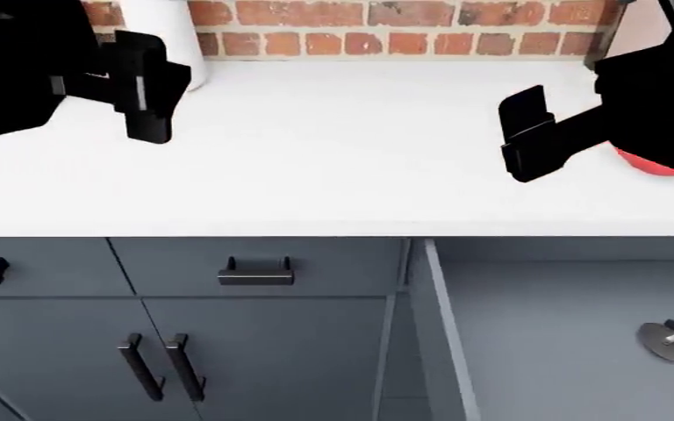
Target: Place the bar in the bowl and close the drawer.
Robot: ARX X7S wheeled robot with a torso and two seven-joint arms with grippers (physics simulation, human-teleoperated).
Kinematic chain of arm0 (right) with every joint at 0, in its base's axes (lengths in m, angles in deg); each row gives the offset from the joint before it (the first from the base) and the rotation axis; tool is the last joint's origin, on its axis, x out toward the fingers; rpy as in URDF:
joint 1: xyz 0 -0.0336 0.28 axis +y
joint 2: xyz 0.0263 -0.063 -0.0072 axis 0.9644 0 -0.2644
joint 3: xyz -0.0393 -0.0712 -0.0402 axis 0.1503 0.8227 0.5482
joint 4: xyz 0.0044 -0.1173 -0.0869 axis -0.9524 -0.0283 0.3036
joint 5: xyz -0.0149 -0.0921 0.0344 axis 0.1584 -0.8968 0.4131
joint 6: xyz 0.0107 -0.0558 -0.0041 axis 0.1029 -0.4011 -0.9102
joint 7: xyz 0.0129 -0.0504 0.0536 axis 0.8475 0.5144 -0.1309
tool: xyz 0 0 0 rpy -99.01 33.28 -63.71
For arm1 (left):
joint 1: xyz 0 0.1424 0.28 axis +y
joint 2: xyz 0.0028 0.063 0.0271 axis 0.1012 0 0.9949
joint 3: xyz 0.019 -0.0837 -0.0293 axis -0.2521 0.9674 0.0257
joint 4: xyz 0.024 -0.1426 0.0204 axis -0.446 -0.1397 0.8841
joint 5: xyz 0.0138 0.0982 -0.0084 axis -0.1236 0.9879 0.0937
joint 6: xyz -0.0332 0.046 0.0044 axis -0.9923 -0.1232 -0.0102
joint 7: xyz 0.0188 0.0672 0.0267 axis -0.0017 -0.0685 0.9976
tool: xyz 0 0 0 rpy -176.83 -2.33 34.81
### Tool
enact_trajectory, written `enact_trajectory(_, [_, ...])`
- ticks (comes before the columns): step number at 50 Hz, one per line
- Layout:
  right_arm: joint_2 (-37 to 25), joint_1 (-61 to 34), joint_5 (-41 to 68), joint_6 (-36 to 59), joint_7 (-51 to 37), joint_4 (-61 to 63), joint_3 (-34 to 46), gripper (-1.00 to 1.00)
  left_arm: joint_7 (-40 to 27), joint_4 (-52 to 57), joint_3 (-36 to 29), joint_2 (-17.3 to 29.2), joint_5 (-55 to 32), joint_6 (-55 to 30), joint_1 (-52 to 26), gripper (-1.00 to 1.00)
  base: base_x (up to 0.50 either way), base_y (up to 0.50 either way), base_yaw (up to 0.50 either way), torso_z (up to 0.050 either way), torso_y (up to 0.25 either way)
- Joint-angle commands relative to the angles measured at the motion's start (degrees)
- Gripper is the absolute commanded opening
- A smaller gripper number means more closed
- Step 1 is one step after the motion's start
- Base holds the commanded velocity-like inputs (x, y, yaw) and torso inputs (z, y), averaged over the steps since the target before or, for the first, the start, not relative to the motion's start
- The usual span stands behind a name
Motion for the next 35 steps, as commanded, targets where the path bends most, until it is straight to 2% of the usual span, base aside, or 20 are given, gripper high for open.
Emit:
enact_trajectory(1, [-3.28, 2.54, 1.91, -0.23, 1.39, 4.71, -0.03, 1.00, -2.32, 6.70, -0.96, 3.19, -7.22, 3.07, 4.08, 1.00, 0.00, 0.50, 0.00, 0.000, 0.000])
enact_trajectory(10, [-4.57, 2.82, 3.56, -0.27, 2.53, 6.99, -0.76, 1.00, -2.61, 9.66, -1.56, 4.24, -10.81, 4.99, 4.42, 1.00, 0.00, 0.50, 0.00, 0.000, 0.000])
enact_trajectory(35, [-5.03, 4.24, 3.66, -1.39, 1.87, 9.09, -1.31, 1.00, -0.91, 11.58, -1.03, 4.81, -11.05, 6.69, 4.97, 1.00, 0.00, 0.50, 0.00, 0.000, 0.000])
